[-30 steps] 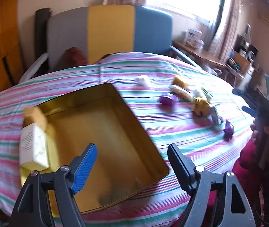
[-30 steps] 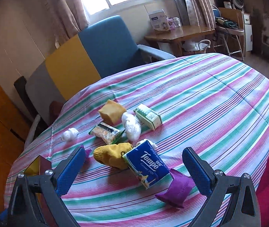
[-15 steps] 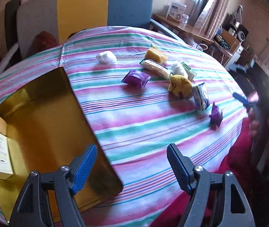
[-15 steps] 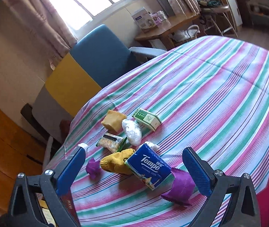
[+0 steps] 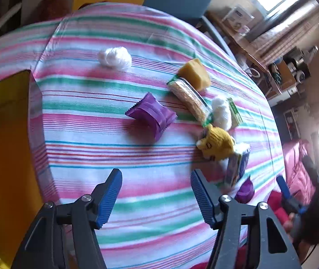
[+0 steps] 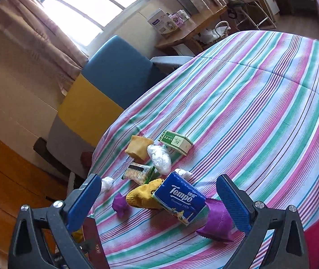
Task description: Organize objects
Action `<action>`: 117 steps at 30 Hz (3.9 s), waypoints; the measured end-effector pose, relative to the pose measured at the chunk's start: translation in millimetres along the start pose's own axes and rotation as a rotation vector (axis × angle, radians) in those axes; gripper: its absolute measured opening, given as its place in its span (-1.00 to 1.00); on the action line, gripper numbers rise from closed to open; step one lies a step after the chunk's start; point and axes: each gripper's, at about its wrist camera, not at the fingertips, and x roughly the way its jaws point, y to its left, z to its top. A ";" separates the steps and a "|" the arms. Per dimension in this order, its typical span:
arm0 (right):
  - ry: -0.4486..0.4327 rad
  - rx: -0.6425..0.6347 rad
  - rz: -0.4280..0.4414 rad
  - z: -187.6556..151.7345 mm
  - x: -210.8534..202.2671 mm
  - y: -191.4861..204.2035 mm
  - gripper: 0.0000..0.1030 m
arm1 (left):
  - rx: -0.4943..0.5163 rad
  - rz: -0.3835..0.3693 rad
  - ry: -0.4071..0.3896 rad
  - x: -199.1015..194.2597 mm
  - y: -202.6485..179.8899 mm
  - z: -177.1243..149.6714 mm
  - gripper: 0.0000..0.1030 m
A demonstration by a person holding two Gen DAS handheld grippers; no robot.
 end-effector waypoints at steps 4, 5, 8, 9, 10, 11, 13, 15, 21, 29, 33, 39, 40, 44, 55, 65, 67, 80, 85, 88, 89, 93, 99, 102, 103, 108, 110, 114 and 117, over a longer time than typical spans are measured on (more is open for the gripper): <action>0.020 -0.008 0.020 -0.1 2.3 1.3 1.00 | -0.092 -0.005 0.012 19.4 6.5 19.7 0.21; 0.024 -0.010 0.026 -0.4 3.1 1.7 1.00 | -0.115 -0.002 0.013 24.0 8.4 24.9 0.21; 0.040 -0.015 0.043 -0.6 5.4 2.1 1.00 | -0.176 0.010 0.012 37.3 11.4 38.6 0.23; 0.044 -0.015 0.049 -0.6 6.0 2.1 1.00 | -0.189 0.008 0.014 40.7 11.7 42.1 0.24; 0.046 -0.015 0.054 -0.7 6.4 2.2 1.00 | -0.202 0.008 0.016 45.0 11.5 46.2 0.24; 0.048 -0.016 0.059 -0.8 6.5 2.1 1.00 | -0.211 0.018 0.013 49.5 10.6 49.8 0.24; 0.054 -0.014 0.067 -0.9 7.5 2.2 1.00 | -0.212 0.049 0.003 57.8 7.3 56.4 0.24; 0.061 -0.015 0.075 -0.8 8.3 2.4 1.00 | -0.186 0.076 0.006 68.8 1.0 62.9 0.21; 0.070 -0.038 0.078 -1.0 9.8 6.2 1.00 | -0.013 0.198 -0.011 83.2 -15.5 59.5 -0.30; 0.089 -0.032 0.047 -0.2 14.6 3.1 1.00 | 0.130 0.253 -0.016 73.1 -22.6 32.3 -0.40; 0.133 -0.035 0.018 -0.8 24.6 3.4 1.00 | 0.157 0.208 -0.023 56.4 -24.4 12.1 -0.40; 0.222 -0.088 -0.040 -4.3 43.9 8.7 0.99 | 0.236 0.142 -0.071 15.6 -30.0 -26.6 -0.40; 0.226 -0.100 -0.052 -4.7 45.1 9.6 0.99 | 0.242 0.128 -0.077 7.4 -28.8 -34.0 -0.40; 0.251 -0.171 -0.126 -9.4 53.8 18.0 0.99 | 0.258 0.086 -0.086 -9.4 -28.4 -52.8 -0.40; 0.303 -0.382 -0.347 -25.3 79.4 36.5 0.62 | 0.256 0.025 -0.120 -50.2 -6.6 -93.9 -0.39; 0.376 -0.500 -0.474 -28.9 111.3 38.6 0.60 | 0.249 0.009 -0.199 -91.7 19.0 -114.0 -0.39; 0.381 -0.526 -0.487 -29.4 117.1 38.5 0.58 | 0.238 0.002 -0.221 -101.3 27.6 -117.5 -0.39; 0.379 -0.656 -0.481 -39.3 121.1 48.6 0.07 | 0.202 0.038 -0.281 -137.8 76.8 -136.6 -0.44; 0.379 -0.653 -0.458 -40.4 120.8 50.0 0.07 | 0.426 0.010 -0.140 -107.2 23.5 -130.4 -0.22; 0.383 -0.649 -0.445 -40.1 121.4 49.9 0.07 | 0.402 -0.106 -0.039 -90.5 6.2 -127.2 -0.21; 0.385 -0.650 -0.443 -40.2 121.7 50.0 0.07 | 0.389 -0.124 -0.018 -84.9 0.0 -126.0 -0.21; 0.391 -0.654 -0.428 -41.6 121.6 50.8 0.07 | 0.283 -0.121 0.080 -57.8 -12.0 -119.9 -0.07; 0.382 -0.642 -0.391 -39.8 117.0 52.5 0.08 | 0.192 -0.053 0.152 -39.1 -19.9 -114.7 0.31; 0.377 -0.627 -0.388 -37.8 114.4 52.8 0.08 | 0.152 -0.033 0.177 -28.2 -19.6 -107.9 0.37; 0.373 -0.623 -0.383 -36.8 113.6 52.9 0.08 | 0.154 -0.022 0.169 -24.3 -22.2 -104.9 0.42; 0.357 -0.601 -0.363 -33.2 109.7 53.0 0.08 | 0.190 0.025 0.103 -5.3 -33.5 -85.9 0.43; 0.354 -0.592 -0.358 -31.5 108.9 52.1 0.08 | 0.214 0.012 0.095 -4.6 -36.8 -81.1 0.41; 0.351 -0.575 -0.349 -29.3 108.0 51.3 0.08 | 0.215 -0.037 0.077 -25.1 -32.6 -79.0 0.41; 0.349 -0.575 -0.343 -29.0 107.3 51.7 0.08 | 0.181 -0.037 0.087 -39.3 -23.1 -72.8 0.40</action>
